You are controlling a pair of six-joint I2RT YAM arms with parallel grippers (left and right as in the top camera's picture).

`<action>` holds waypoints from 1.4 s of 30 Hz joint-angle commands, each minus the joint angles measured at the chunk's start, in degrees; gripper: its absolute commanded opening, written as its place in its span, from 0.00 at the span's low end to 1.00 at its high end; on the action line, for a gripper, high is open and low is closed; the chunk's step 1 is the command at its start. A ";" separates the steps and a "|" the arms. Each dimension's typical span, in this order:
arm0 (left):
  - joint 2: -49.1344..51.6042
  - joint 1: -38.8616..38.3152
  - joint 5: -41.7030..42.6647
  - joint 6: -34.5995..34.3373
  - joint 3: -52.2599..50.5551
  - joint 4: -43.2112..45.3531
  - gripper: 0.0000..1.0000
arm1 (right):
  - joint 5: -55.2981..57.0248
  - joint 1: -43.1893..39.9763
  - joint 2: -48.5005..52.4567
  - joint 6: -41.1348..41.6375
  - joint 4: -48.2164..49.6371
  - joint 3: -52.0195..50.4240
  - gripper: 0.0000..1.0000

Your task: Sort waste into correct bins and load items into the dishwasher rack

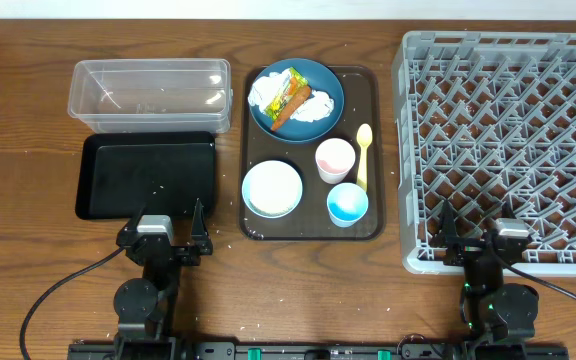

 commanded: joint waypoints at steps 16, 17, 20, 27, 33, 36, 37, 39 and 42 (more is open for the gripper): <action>-0.42 0.02 -0.04 0.55 -0.44 -2.71 0.95 | -0.02 -0.44 -0.20 -0.52 -0.04 -0.24 0.99; -0.42 0.02 -0.04 0.55 -0.44 -2.71 0.95 | -0.02 -0.44 -0.20 -0.52 -0.04 -0.24 0.99; -0.42 0.02 -0.04 0.55 -0.44 -2.71 0.95 | -0.02 -0.44 -0.20 -0.52 -0.07 -0.24 0.99; -0.42 0.02 -0.02 0.55 -0.44 -2.71 0.95 | -0.02 -0.44 -0.20 -0.52 -0.04 -0.24 0.99; -0.42 0.02 -0.04 0.55 -0.44 -2.71 0.95 | -0.02 -0.44 -0.20 -0.52 -0.04 -0.24 0.99; -0.42 0.02 -0.02 0.55 -0.44 -2.71 0.95 | -0.02 -0.44 -0.20 -0.52 -0.04 -0.24 0.99; -0.42 0.02 -0.04 0.55 -0.44 -2.71 0.95 | -0.02 -0.44 -0.20 -0.52 0.04 -0.24 0.99; -0.42 0.02 -0.02 0.55 -0.44 -2.69 0.95 | 0.55 -0.44 -0.20 -0.52 2.21 -0.24 0.99; -0.42 0.02 -0.04 0.55 -0.44 -2.69 0.95 | 0.63 -0.44 -0.20 -0.52 4.04 -0.24 0.99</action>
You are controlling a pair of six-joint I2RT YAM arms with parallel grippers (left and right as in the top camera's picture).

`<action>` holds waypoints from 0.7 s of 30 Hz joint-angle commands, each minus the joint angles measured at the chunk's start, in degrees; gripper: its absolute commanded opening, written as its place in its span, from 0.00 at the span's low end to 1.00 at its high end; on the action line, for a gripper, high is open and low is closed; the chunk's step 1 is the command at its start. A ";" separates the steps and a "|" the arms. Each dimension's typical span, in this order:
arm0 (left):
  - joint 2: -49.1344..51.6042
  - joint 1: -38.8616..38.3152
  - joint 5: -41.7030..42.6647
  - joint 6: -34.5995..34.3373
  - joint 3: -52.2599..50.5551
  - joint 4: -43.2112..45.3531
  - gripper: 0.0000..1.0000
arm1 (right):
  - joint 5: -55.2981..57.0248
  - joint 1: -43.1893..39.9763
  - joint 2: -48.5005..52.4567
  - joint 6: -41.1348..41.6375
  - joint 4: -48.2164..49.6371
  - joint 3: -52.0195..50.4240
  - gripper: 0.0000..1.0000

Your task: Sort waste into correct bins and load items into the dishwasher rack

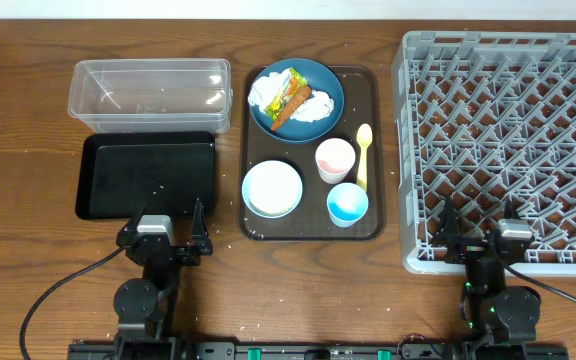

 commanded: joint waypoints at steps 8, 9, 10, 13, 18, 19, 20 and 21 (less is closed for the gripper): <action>-0.42 0.02 0.96 0.07 -0.44 -2.45 0.95 | 1.90 -0.44 -0.20 -0.52 2.69 -0.13 0.99; -0.42 0.02 2.89 0.11 -0.42 -1.62 0.95 | 1.90 -0.44 -0.20 -0.50 4.24 -0.13 0.99; -0.42 0.02 4.94 0.11 -0.42 -0.52 0.95 | 1.20 -0.44 -0.20 -0.44 6.29 -0.13 0.99; -0.42 0.02 9.81 0.09 0.76 3.80 0.95 | -6.51 -0.44 -0.20 -0.52 13.64 -0.13 0.99; 1.95 0.02 10.10 0.13 6.97 3.80 0.95 | -10.51 -0.44 -0.07 -0.50 16.92 2.03 0.99; 2.97 0.02 10.29 0.13 8.33 3.80 0.96 | -10.93 -0.44 0.11 -0.52 16.68 2.80 0.99; 4.55 0.02 10.56 0.13 10.10 3.80 0.96 | -11.26 -0.44 0.48 -0.52 16.09 3.87 0.99; 6.64 0.02 10.78 0.15 12.13 3.82 0.96 | -11.56 -0.44 1.01 -0.52 15.19 5.20 0.99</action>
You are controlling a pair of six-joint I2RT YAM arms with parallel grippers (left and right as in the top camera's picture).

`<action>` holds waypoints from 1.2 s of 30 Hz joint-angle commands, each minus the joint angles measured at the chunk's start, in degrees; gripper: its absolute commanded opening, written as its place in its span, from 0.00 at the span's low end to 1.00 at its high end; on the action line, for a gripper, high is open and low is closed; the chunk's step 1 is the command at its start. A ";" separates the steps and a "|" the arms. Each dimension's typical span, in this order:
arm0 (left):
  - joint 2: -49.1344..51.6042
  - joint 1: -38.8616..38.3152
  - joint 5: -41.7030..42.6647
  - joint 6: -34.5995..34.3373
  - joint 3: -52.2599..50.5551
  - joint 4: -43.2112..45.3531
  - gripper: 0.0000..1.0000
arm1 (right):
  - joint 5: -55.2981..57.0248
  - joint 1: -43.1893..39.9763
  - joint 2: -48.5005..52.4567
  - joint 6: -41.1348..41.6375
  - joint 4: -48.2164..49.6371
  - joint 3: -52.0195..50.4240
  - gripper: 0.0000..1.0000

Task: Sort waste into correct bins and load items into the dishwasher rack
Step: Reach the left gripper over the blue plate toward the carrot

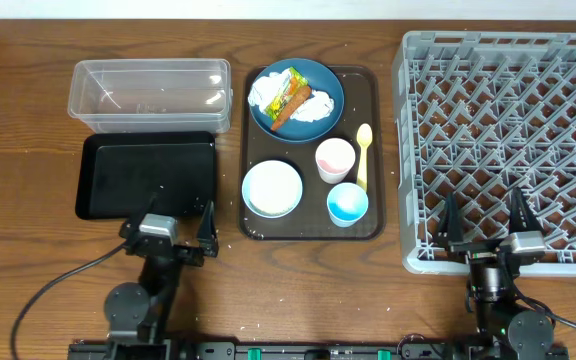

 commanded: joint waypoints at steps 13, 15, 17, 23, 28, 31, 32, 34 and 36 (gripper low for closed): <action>52.15 -0.90 13.60 0.61 47.08 -11.30 0.96 | -7.89 -0.44 24.28 -3.56 -21.38 32.68 0.99; 61.02 -2.60 13.57 3.50 55.91 -17.05 0.95 | -8.09 -0.44 29.00 -3.56 -24.59 36.98 0.99; 69.37 -4.42 13.55 6.23 64.48 -22.14 0.96 | -9.22 -0.44 33.33 -3.56 -27.74 40.83 0.99; 93.50 -10.08 5.64 11.13 92.41 -40.26 0.96 | -10.91 -0.44 44.54 -3.54 -38.38 50.47 0.99; 109.66 -13.51 1.70 14.99 110.22 -49.75 0.96 | -12.63 -0.44 48.57 -3.45 -41.48 52.37 0.99; 114.31 -15.30 1.75 14.97 111.32 -48.50 0.96 | -13.09 -0.44 49.40 -3.28 -43.01 52.37 0.99; 115.45 -15.87 1.75 14.97 111.30 -48.39 0.96 | -13.25 -0.44 49.44 -3.30 -43.71 52.37 0.99; 117.61 -16.87 1.75 14.95 111.12 -48.43 0.96 | -13.25 -0.44 49.44 -3.30 -45.00 52.37 0.99; 119.73 -17.70 1.79 14.95 110.60 -48.41 0.96 | -13.22 -0.44 49.44 -3.30 -45.62 52.37 0.99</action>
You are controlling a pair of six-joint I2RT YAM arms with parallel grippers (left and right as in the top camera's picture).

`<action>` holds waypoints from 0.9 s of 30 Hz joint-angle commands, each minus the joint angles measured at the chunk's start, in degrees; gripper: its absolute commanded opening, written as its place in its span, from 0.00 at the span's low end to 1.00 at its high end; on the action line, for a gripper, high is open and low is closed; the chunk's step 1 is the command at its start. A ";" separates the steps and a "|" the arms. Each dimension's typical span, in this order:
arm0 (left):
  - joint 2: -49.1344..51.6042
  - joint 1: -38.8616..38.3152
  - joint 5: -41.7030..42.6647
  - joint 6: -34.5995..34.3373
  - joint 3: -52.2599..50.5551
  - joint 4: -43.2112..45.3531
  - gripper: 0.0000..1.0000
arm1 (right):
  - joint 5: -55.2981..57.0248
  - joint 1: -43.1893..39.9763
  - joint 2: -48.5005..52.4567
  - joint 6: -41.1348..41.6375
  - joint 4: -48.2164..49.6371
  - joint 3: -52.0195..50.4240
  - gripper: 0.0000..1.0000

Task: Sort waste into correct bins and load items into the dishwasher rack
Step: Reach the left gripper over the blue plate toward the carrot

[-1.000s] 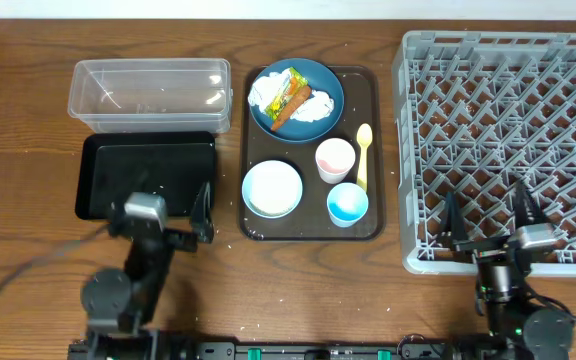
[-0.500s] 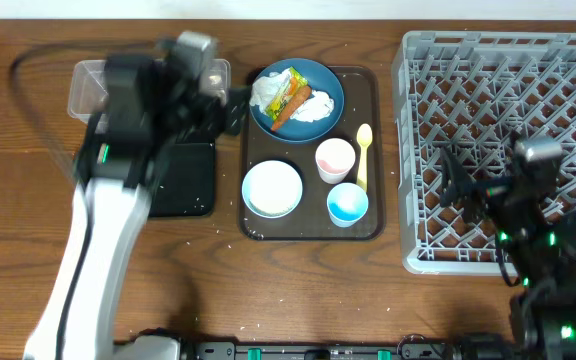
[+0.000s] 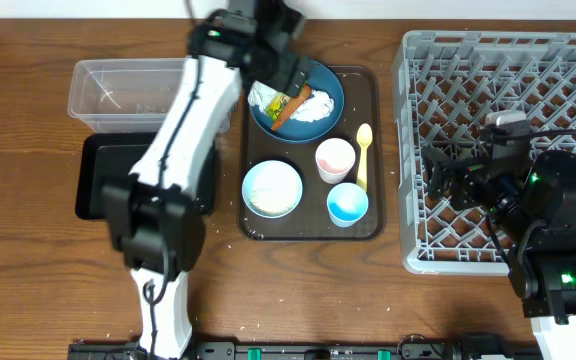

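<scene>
A blue plate [image 3: 320, 100] at the back of the brown tray [image 3: 373, 100] holds a white napkin [image 3: 313, 113], a yellow wrapper [image 3: 281, 103] and an orange stick of food [image 3: 291, 108]. My left gripper [image 3: 293, 82] hangs over the plate's left part, right above the wrapper, and looks open. In front of the plate stand a white bowl [image 3: 272, 188], a pink cup [image 3: 334, 158], a blue cup [image 3: 348, 203] and a yellow spoon [image 3: 364, 150]. My right gripper [image 3: 434, 175] is open above the left side of the grey dishwasher rack [image 3: 528, 80], pointing towards the tray.
A clear plastic bin [image 3: 118, 92] sits at the back left, with a black bin [image 3: 108, 180] in front of it. The left arm [image 3: 183, 140] stretches across both bins. Crumbs lie scattered on the wooden table [image 3: 28, 150].
Both arms have left the front edge. The left gripper is now over the blue plate at the back. The right gripper is now raised above the rack's left side.
Both arms rested at the table's front edge with their fingers open, the left before the black bin, the right before the rack. They then shifted a little there. Now the left reaches over the plate and the right hovers over the rack. The objects have not moved.
</scene>
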 commanded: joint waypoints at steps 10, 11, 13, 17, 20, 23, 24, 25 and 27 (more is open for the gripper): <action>10.73 -2.29 -3.78 1.92 0.57 1.64 0.72 | -0.94 -0.46 -0.09 -0.28 -1.49 1.53 0.89; 11.26 -2.32 -4.11 1.92 0.57 1.77 0.69 | -0.92 -0.46 -0.09 -0.31 -1.53 1.53 0.89; 12.17 -2.32 -4.17 1.95 0.55 2.14 0.68 | -0.92 -0.44 -0.09 -0.31 -1.64 1.53 0.88; 14.38 -2.32 -4.28 1.97 0.26 3.52 0.64 | -0.92 -0.44 -0.09 -0.28 -1.86 1.53 0.88; 15.85 -2.32 -5.73 1.95 0.24 4.39 0.61 | -0.92 -0.44 -0.09 -0.28 -1.88 1.53 0.88; 17.00 -2.29 -7.04 1.99 0.22 5.14 0.60 | -0.68 -0.44 -0.09 -0.28 -1.88 1.53 0.88; 17.29 -2.27 -7.30 1.97 0.22 5.46 0.59 | -0.42 -0.44 -0.09 -0.28 -1.88 1.53 0.88; 17.55 -2.27 -7.43 1.97 0.22 5.86 0.57 | -0.22 -0.44 -0.09 -0.28 -1.90 1.53 0.88; 17.73 -2.21 -7.43 1.97 0.04 6.58 0.54 | -0.09 -0.46 -0.09 -0.26 -1.97 1.53 0.88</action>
